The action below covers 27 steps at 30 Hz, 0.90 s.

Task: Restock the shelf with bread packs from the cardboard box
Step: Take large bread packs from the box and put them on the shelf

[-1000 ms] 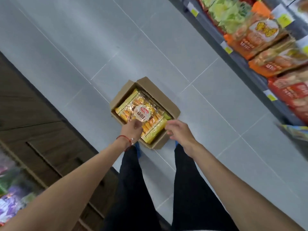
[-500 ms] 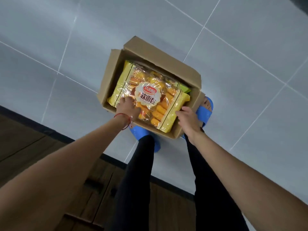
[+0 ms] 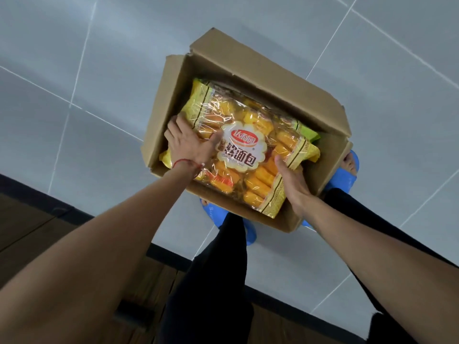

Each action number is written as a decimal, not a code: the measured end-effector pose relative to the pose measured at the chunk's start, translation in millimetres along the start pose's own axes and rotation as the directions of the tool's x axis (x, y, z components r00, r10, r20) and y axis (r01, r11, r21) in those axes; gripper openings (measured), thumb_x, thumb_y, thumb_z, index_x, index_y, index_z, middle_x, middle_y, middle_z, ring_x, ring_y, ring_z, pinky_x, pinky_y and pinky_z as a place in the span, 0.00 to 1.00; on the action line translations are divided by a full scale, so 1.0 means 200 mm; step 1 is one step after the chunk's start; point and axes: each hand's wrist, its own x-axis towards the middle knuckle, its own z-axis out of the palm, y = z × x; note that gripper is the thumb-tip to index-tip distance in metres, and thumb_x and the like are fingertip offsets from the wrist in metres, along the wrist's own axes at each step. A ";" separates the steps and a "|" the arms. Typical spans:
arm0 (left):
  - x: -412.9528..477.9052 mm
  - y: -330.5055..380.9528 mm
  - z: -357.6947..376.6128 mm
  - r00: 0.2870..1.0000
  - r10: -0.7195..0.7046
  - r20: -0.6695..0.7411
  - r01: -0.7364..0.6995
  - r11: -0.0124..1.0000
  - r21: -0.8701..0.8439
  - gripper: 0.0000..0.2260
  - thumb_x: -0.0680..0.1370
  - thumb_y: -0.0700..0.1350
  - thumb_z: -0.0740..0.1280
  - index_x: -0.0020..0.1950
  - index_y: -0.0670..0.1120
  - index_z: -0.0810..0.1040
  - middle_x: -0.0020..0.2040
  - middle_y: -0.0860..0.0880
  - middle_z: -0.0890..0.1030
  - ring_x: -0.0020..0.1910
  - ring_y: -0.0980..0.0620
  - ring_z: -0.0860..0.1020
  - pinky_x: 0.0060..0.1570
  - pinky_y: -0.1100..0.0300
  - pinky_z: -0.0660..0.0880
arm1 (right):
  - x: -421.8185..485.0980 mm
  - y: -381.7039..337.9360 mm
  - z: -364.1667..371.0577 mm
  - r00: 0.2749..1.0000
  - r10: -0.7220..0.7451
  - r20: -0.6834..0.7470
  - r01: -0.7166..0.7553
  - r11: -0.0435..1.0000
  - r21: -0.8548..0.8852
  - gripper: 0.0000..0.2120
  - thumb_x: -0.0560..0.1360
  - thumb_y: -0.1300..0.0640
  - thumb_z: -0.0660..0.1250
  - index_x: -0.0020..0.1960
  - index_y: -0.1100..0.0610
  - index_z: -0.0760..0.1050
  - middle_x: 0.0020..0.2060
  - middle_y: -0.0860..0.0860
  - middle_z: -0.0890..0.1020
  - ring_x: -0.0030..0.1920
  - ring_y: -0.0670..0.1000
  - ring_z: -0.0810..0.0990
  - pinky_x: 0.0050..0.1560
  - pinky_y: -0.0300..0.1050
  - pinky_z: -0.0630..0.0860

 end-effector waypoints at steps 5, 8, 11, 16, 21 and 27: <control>0.07 -0.04 -0.03 0.995 -0.075 0.070 0.082 0.990 -0.116 0.56 0.58 0.74 0.72 0.77 0.49 0.57 0.73 0.45 0.69 0.71 0.42 0.69 0.68 0.40 0.69 | 0.03 0.04 -0.01 0.997 -0.026 -0.067 0.029 0.998 0.057 0.43 0.76 0.34 0.66 0.83 0.46 0.51 0.73 0.53 0.74 0.71 0.58 0.74 0.60 0.51 0.70; 0.10 -0.04 -0.06 0.988 -0.081 0.130 0.102 0.981 -0.166 0.50 0.58 0.71 0.75 0.73 0.51 0.63 0.67 0.48 0.75 0.64 0.44 0.76 0.62 0.43 0.75 | 0.03 0.06 0.00 0.995 -0.037 -0.095 0.044 0.997 0.068 0.43 0.76 0.33 0.67 0.83 0.45 0.51 0.69 0.49 0.75 0.67 0.54 0.75 0.62 0.52 0.72; 0.09 -0.03 -0.10 0.985 -0.084 0.153 0.113 0.974 -0.194 0.46 0.59 0.70 0.76 0.70 0.52 0.65 0.60 0.52 0.78 0.56 0.48 0.79 0.56 0.47 0.78 | 0.04 0.06 -0.01 0.997 -0.015 -0.075 0.021 0.997 0.075 0.46 0.71 0.28 0.68 0.81 0.42 0.52 0.70 0.50 0.76 0.67 0.57 0.78 0.68 0.62 0.74; -0.01 0.02 -0.14 0.983 -0.113 0.147 0.140 0.972 -0.187 0.34 0.68 0.65 0.75 0.66 0.50 0.67 0.53 0.54 0.75 0.49 0.51 0.77 0.40 0.57 0.73 | 0.00 0.01 -0.09 0.999 0.018 -0.046 -0.014 0.997 0.081 0.36 0.74 0.30 0.66 0.78 0.40 0.61 0.64 0.51 0.82 0.60 0.57 0.82 0.62 0.63 0.78; -0.12 0.04 -0.18 0.977 -0.160 0.140 0.183 0.968 -0.171 0.29 0.72 0.63 0.72 0.65 0.49 0.68 0.53 0.51 0.76 0.48 0.50 0.76 0.44 0.53 0.74 | -0.05 0.00 -0.17 0.999 0.034 -0.029 -0.033 0.999 0.035 0.37 0.70 0.26 0.65 0.76 0.38 0.65 0.65 0.50 0.81 0.61 0.59 0.81 0.63 0.65 0.77; -0.22 0.08 -0.25 0.979 -0.159 0.124 0.185 0.951 -0.248 0.28 0.72 0.61 0.72 0.65 0.49 0.68 0.54 0.50 0.76 0.48 0.49 0.76 0.44 0.52 0.74 | -0.21 -0.04 -0.23 0.995 -0.083 -0.049 0.088 0.991 0.100 0.27 0.78 0.34 0.64 0.74 0.40 0.68 0.59 0.49 0.83 0.55 0.54 0.83 0.53 0.56 0.80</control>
